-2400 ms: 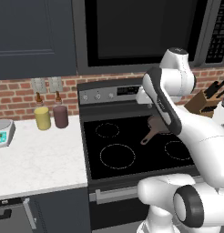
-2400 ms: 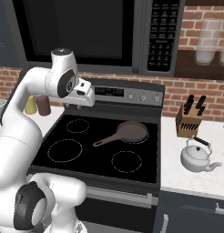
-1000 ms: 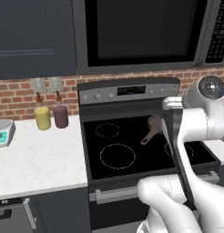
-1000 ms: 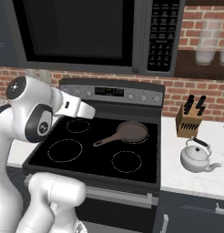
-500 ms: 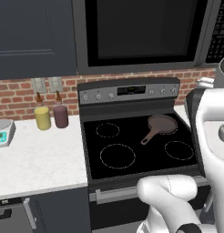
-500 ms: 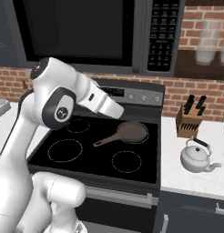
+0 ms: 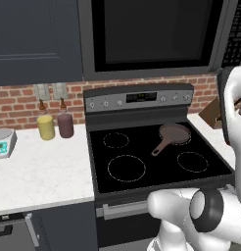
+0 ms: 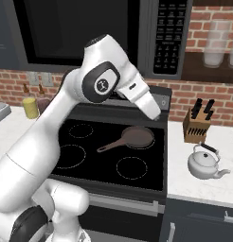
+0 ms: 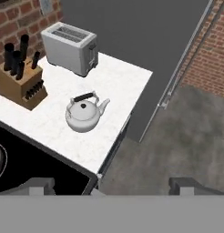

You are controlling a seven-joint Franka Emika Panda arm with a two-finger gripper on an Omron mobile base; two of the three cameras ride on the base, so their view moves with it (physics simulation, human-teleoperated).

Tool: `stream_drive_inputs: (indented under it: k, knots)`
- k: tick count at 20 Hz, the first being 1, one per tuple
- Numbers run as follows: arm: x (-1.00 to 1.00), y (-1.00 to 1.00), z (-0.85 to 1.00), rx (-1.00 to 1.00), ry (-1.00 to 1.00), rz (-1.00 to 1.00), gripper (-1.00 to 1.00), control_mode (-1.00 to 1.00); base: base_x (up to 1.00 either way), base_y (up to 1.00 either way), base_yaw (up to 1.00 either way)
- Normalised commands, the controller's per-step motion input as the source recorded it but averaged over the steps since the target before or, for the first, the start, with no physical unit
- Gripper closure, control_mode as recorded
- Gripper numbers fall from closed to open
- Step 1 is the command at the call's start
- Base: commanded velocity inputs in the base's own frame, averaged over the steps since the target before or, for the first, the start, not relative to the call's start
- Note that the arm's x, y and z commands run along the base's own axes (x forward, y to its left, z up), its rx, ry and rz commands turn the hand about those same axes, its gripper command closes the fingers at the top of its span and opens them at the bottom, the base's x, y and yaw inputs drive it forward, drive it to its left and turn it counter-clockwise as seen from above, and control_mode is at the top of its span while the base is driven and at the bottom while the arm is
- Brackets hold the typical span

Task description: Pick the kettle from the counter and place it on a stove burner. Then turn the burner on.

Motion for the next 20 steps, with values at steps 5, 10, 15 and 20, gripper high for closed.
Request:
stream_drive_inputs:
  k: [5,10,15,20]
  knots:
    - [0.32,-0.76,-0.59,0.13,0.11,-0.19,-1.0,-1.0,0.0,0.0,0.0]
    - [0.33,-0.66,-0.3,0.12,0.1,-0.15,-1.0,-1.0,0.0,0.0,0.0]
    - [0.3,-0.45,0.0,0.13,0.05,-0.08,-1.0,-1.0,0.0,0.0,0.0]
    - [0.33,-0.48,-0.1,0.17,0.02,-0.08,-1.0,-1.0,0.0,0.0,0.0]
